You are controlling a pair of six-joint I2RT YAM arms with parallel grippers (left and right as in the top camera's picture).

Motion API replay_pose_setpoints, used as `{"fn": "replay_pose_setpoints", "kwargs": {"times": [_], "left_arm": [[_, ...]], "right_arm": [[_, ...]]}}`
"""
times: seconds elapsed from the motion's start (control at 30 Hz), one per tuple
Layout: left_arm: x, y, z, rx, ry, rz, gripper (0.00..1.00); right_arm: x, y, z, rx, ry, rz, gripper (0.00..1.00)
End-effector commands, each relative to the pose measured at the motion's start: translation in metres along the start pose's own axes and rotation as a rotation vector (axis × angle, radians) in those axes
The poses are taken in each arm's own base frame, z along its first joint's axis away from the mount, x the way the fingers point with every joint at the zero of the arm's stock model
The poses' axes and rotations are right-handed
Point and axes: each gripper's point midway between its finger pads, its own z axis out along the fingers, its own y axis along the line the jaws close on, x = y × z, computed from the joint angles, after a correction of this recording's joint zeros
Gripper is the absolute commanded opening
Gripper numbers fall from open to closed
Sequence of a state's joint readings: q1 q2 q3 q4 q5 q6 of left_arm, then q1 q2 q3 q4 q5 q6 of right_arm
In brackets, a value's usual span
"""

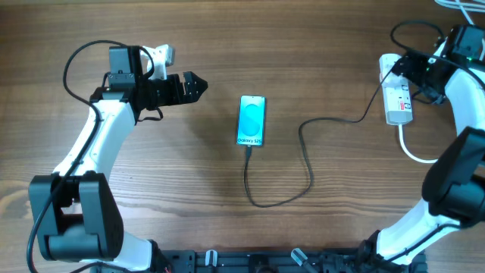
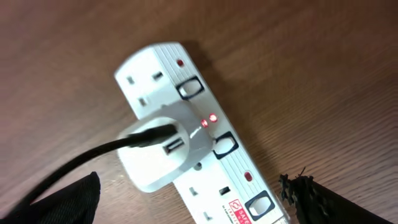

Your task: Plug charger to phone and switch on socket

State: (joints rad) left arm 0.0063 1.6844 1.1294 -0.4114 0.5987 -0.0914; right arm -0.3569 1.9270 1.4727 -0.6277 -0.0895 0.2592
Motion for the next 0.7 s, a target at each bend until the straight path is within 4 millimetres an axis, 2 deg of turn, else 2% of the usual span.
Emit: {"fn": "replay_pose_setpoints", "kwargs": {"times": [0.0, 0.17, 0.37, 0.47, 0.57, 0.67], "left_arm": [[-0.001, -0.003, -0.003, -0.003, -0.008, 0.015, 1.00], [-0.001, -0.003, -0.003, -0.003, -0.008, 0.015, 1.00], [-0.001, -0.003, -0.003, -0.003, -0.008, 0.015, 1.00], [-0.001, -0.003, -0.003, -0.003, -0.008, 0.015, 1.00], [-0.001, -0.003, -0.003, -0.003, -0.008, 0.015, 1.00], [-0.001, -0.003, -0.003, -0.003, -0.008, 0.015, 1.00]], "right_arm": [[-0.009, 0.003, -0.010, -0.007, -0.031, -0.023, 1.00], [-0.001, -0.010, -0.002, 0.057, -0.004, -0.019, 1.00], [0.013, -0.020, 0.022, 0.093, 0.056, -0.016, 1.00], [0.027, -0.027, 0.038, 0.118, 0.111, -0.011, 1.00], [0.038, -0.034, 0.047, 0.141, 0.152, -0.009, 1.00], [0.040, -0.036, 0.050, 0.144, 0.161, -0.004, 1.00]]}}
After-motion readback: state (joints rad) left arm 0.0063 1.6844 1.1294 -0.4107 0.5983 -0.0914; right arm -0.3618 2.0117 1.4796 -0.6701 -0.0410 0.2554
